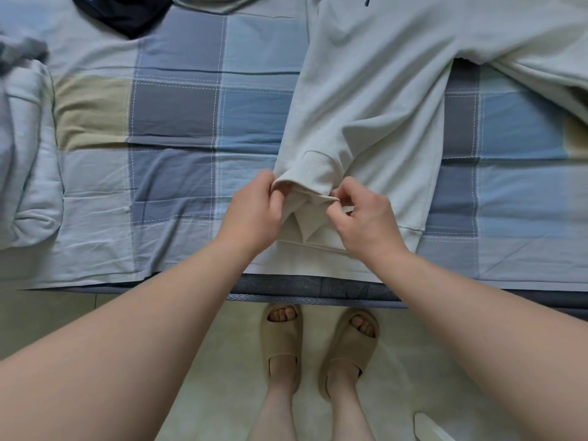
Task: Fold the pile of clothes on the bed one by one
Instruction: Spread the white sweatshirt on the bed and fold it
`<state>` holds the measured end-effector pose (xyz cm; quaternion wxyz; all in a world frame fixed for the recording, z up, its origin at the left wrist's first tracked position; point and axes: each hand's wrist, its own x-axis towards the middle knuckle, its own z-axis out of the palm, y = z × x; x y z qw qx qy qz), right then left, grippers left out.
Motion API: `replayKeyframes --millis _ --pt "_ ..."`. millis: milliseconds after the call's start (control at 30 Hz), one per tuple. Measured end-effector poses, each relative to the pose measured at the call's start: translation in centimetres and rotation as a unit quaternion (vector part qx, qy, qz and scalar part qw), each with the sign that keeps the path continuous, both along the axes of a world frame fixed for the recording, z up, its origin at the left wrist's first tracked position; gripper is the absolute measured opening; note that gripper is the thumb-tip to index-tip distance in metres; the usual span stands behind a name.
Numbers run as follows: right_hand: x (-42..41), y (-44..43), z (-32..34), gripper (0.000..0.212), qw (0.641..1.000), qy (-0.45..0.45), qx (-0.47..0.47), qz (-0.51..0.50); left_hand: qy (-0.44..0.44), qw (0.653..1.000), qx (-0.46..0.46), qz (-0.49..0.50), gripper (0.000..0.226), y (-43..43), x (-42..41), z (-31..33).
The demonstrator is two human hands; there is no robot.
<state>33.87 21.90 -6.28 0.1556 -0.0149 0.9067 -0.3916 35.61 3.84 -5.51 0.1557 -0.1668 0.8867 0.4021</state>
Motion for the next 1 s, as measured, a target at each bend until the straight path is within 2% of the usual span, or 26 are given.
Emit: replayKeyframes --millis 133,267,333,400,500,533,633,767,900,933,1000 --pt "-0.5 2.5 1.5 0.018 0.999 -0.002 -0.02 -0.041 0.06 0.998 -0.022 0.011 0.01 1.7 0.2 0.1" --pt "-0.7 4.8 2.5 0.024 0.998 -0.012 -0.052 -0.039 0.031 0.998 -0.031 -0.046 0.023 3.3 0.2 0.0" --pt "-0.7 5.9 2.7 0.026 0.999 0.023 -0.027 -0.027 0.028 0.99 -0.094 -0.105 0.029 4.0 0.1 -0.3" --pt "-0.9 7.2 2.9 0.024 0.997 0.071 -0.001 -0.04 0.044 0.969 -0.191 -0.151 0.025 4.5 -0.2 -0.4" --pt "-1.4 9.4 2.9 0.026 0.994 0.041 0.0 -0.101 0.035 0.945 -0.267 -0.184 0.017 5.2 -0.6 -0.6" --pt "-1.4 9.8 2.9 0.028 0.994 0.007 -0.021 -0.109 0.03 0.946 -0.263 -0.188 0.016 5.6 -0.6 -0.7" --pt "-0.5 9.9 2.9 0.032 0.993 -0.068 -0.059 -0.074 0.028 0.956 -0.228 -0.182 0.03 7.1 -0.7 -1.0" --pt "0.9 8.8 2.6 0.022 0.997 -0.075 -0.029 0.017 0.059 0.994 -0.095 -0.02 0.022 7.5 -1.6 -0.4" --pt "1.7 6.2 1.9 0.017 0.98 -0.065 0.046 0.181 0.071 0.997 -0.028 0.023 0.015 6.1 -1.7 0.4" --pt "1.9 5.5 1.8 0.017 0.98 -0.062 0.026 0.187 0.062 0.998 -0.023 0.023 0.019 5.6 -1.6 0.6" --pt "1.9 4.6 1.6 0.021 0.992 -0.049 -0.036 0.111 0.047 0.998 -0.031 0.041 0.026 4.5 -1.4 1.0"
